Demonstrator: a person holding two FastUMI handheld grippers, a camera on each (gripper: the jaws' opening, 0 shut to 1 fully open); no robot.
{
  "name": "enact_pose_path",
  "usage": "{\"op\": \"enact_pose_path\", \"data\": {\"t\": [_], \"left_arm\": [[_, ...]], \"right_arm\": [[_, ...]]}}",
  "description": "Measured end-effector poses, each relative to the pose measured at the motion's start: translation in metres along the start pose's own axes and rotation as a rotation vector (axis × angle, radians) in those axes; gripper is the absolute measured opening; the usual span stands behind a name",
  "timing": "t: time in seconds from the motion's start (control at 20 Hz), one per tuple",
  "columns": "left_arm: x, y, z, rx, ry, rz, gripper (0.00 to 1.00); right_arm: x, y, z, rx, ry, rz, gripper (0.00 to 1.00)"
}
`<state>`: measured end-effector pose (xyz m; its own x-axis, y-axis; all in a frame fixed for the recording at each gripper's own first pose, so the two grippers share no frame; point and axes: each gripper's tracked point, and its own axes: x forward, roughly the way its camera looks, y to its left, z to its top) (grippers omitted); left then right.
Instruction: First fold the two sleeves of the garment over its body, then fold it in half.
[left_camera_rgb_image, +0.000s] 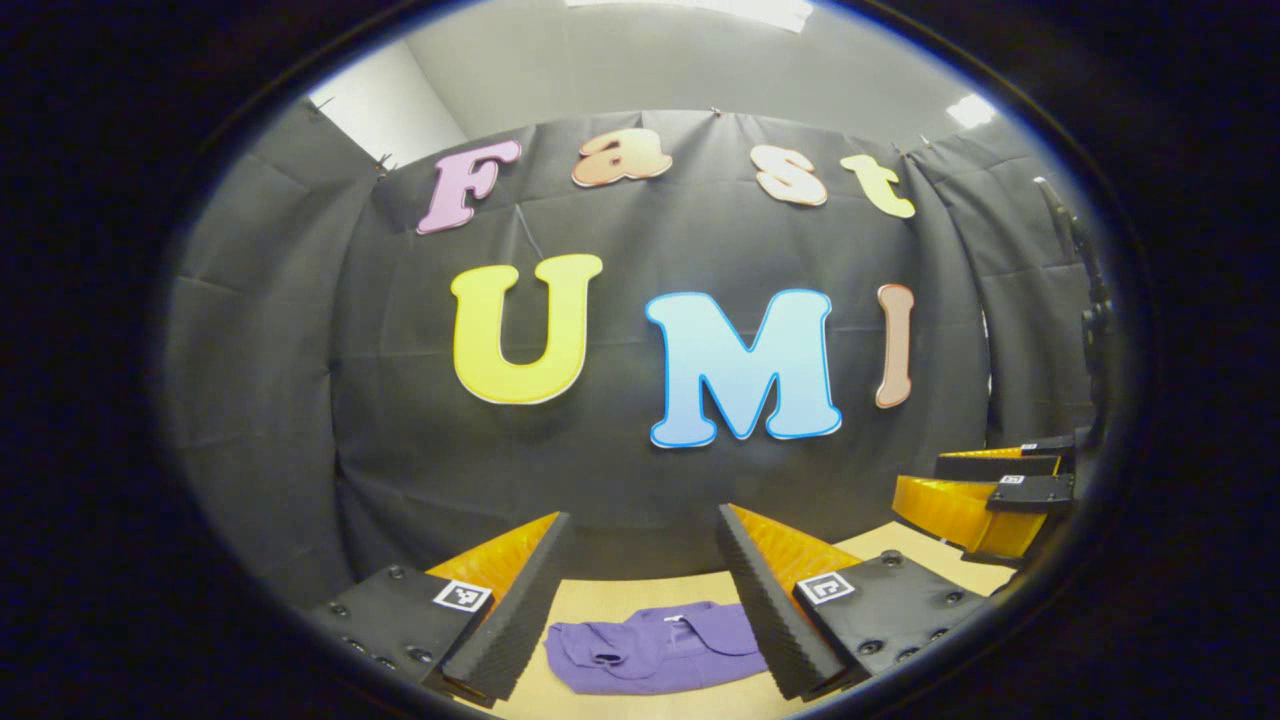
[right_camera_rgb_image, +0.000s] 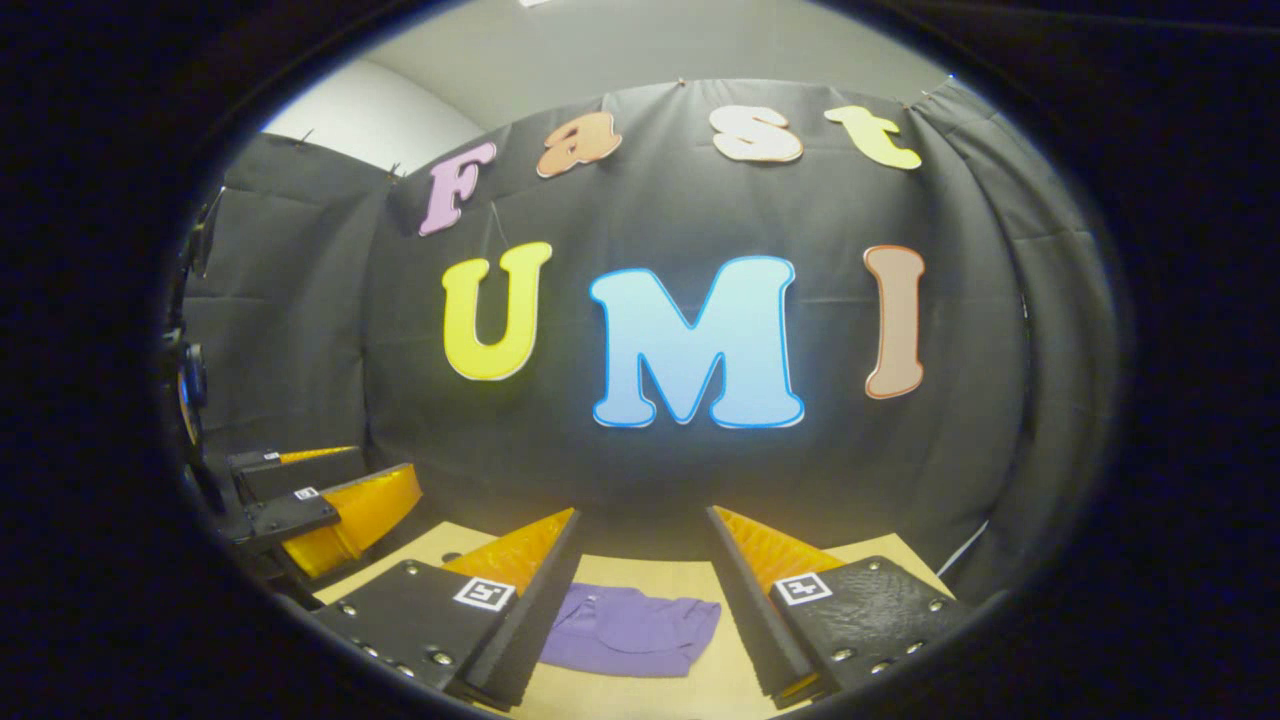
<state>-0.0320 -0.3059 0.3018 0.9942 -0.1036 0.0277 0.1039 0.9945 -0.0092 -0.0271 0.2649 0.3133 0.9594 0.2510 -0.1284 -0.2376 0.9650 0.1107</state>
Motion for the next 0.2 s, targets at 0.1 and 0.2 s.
{"op": "enact_pose_path", "data": {"t": [0.1,0.2], "left_arm": [[-0.018,0.001,0.005,-0.007,-0.007,0.019,0.98],[-0.037,0.002,0.010,-0.022,-0.017,0.035,0.98]], "right_arm": [[-0.002,0.001,0.005,0.003,-0.023,-0.008,0.79],[-0.012,0.000,0.003,0.013,-0.047,-0.019,0.79]]}}
